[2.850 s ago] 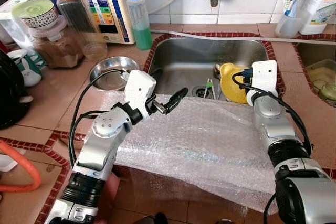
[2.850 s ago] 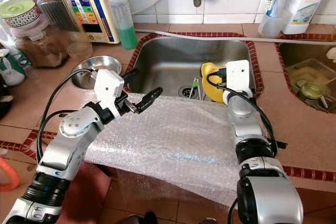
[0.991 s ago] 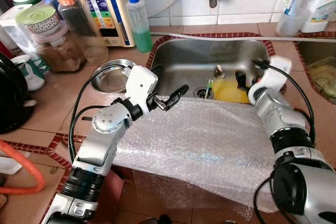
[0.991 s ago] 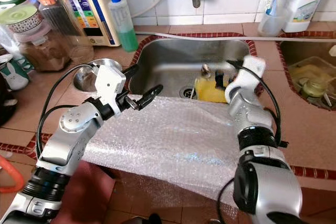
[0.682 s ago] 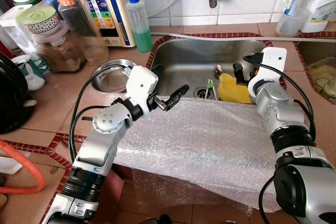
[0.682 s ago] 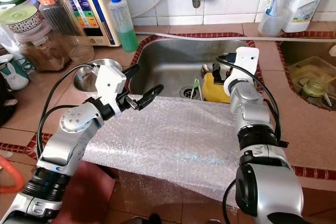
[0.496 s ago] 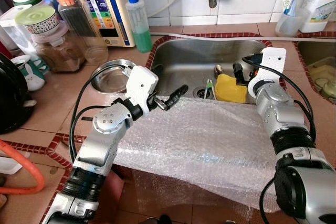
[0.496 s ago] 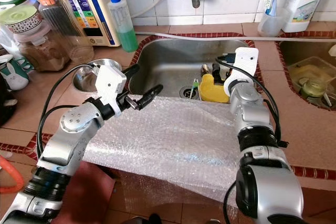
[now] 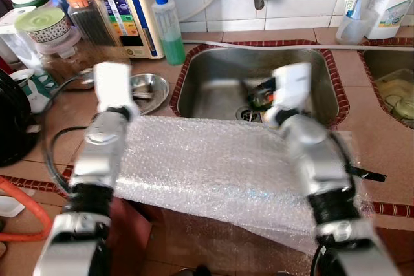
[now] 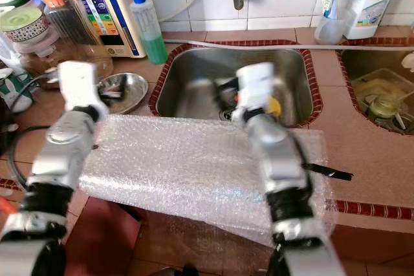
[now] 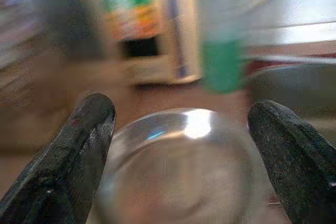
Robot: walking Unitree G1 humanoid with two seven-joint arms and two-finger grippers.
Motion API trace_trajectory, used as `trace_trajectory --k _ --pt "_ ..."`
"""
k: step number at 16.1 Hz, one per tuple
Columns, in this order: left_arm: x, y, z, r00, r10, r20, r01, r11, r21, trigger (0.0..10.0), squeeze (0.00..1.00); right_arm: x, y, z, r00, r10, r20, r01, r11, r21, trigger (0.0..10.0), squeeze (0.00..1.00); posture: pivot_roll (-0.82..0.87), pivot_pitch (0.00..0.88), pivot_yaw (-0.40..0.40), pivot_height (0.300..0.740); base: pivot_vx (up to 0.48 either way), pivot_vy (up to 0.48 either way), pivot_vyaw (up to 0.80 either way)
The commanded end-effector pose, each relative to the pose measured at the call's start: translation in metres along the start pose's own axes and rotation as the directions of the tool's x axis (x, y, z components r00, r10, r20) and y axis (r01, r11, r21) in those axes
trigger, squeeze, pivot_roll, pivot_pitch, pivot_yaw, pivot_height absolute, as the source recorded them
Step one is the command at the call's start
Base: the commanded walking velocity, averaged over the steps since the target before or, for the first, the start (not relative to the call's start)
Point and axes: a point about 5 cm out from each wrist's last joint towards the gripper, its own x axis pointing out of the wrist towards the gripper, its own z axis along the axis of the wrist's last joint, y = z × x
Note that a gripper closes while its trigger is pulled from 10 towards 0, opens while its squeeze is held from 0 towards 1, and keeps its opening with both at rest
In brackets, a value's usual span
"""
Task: Kitchen organization
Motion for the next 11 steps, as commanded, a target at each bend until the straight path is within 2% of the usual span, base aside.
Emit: trace_trajectory --k 1,3,5,7,9,11 --pt "0.002 0.013 0.000 0.997 0.068 -0.023 -0.068 0.998 -0.011 10.0 0.00 -0.001 0.010 0.005 0.999 0.035 0.014 -0.035 0.999 -0.011 10.0 0.00 -0.22 0.108 0.171 0.740 0.000 0.000 0.00" --pt "0.004 0.030 -0.006 0.982 0.181 -0.053 -0.183 0.982 -0.036 10.0 0.00 -0.009 0.043 0.004 0.984 0.175 0.013 -0.175 0.984 -0.036 10.0 0.00 -0.22 0.108 0.170 0.740 0.000 0.000 0.00" --pt "0.006 0.031 -0.009 0.975 0.206 -0.086 -0.213 0.973 -0.085 10.0 0.00 -0.016 0.059 0.006 0.962 0.272 0.023 -0.271 0.962 -0.034 10.0 0.00 -0.22 0.108 0.171 0.740 0.000 0.000 0.00" --pt "0.009 0.023 -0.013 0.971 0.201 -0.128 -0.218 0.966 -0.139 10.0 0.00 -0.020 0.067 0.005 0.946 0.325 0.007 -0.324 0.945 -0.054 10.0 0.00 -0.22 0.109 0.174 0.740 0.000 0.000 0.00" --pt "0.011 0.020 -0.021 0.957 0.211 -0.201 -0.253 0.943 -0.215 10.0 0.00 -0.023 0.071 0.007 0.941 0.339 0.002 -0.338 0.939 -0.056 10.0 0.00 -0.23 0.110 0.177 0.740 0.000 0.000 0.00" --pt "0.012 0.020 -0.026 0.945 0.216 -0.244 -0.277 0.928 -0.251 10.0 0.00 -0.026 0.075 0.009 0.930 0.367 0.005 -0.366 0.929 -0.064 10.0 0.00 -0.24 0.109 0.184 0.740 0.000 0.000 0.00"
